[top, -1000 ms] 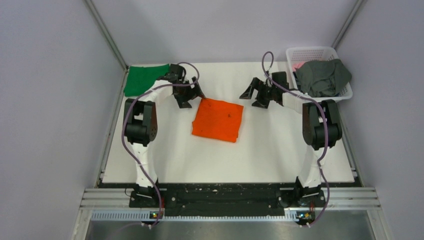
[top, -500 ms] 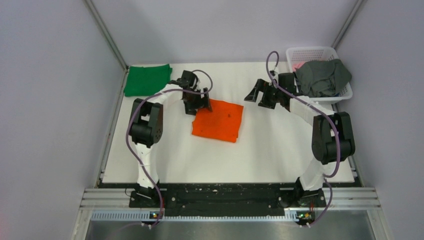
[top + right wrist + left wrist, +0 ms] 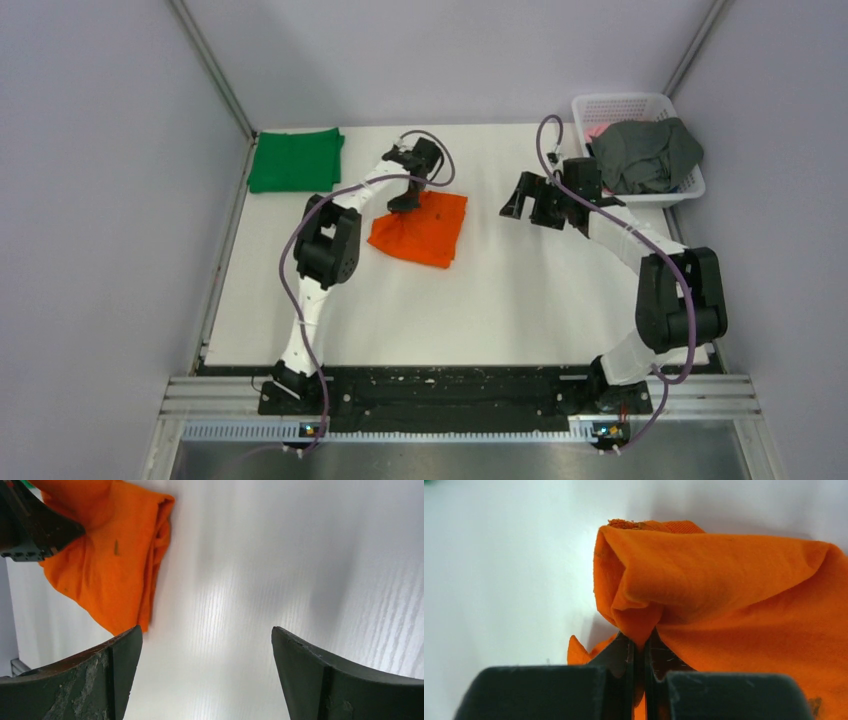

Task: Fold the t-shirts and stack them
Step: Put the neatly folded tshirt into the corner of the board with the left arm

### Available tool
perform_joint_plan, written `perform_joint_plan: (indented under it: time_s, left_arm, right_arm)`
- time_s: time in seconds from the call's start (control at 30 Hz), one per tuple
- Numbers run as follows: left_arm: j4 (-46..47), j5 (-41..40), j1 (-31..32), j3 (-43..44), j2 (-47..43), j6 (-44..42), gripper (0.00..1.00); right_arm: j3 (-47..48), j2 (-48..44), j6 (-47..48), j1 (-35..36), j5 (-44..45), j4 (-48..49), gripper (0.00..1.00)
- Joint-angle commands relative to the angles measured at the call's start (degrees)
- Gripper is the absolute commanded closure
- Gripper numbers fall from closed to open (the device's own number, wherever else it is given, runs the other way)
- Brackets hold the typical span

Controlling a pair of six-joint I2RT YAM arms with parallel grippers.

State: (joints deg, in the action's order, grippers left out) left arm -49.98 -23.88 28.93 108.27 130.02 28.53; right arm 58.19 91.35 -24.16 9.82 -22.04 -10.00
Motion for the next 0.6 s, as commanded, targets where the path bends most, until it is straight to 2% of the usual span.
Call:
perform_joint_plan:
  time_s: [0.0,0.17,0.33,0.57]
  left_arm:
    - [-1.1,-19.1,-3.9,8.1,0.6,-5.8,1.0]
    - [14.0,-22.8,-8.0,7.9,-1.1,-19.2,1.0]
    - [20.8,-25.4,-12.2,14.4,1.1,-28.8,1.0]
    - [35.6,-28.7,-15.4,14.9,1.3,-45.9,1.0]
  right_arm:
    - [-0.8,-4.5,3.8,-0.3,4.1,-0.4,0.01]
    - [-2.9,-7.3,6.0,-0.3,8.6,-0.6,0.01]
    - [-4.4,-9.9,7.7,-0.3,11.3,0.6,0.01]
    - [-3.6,-9.7,9.5,-0.3,16.5,-1.8,0.01]
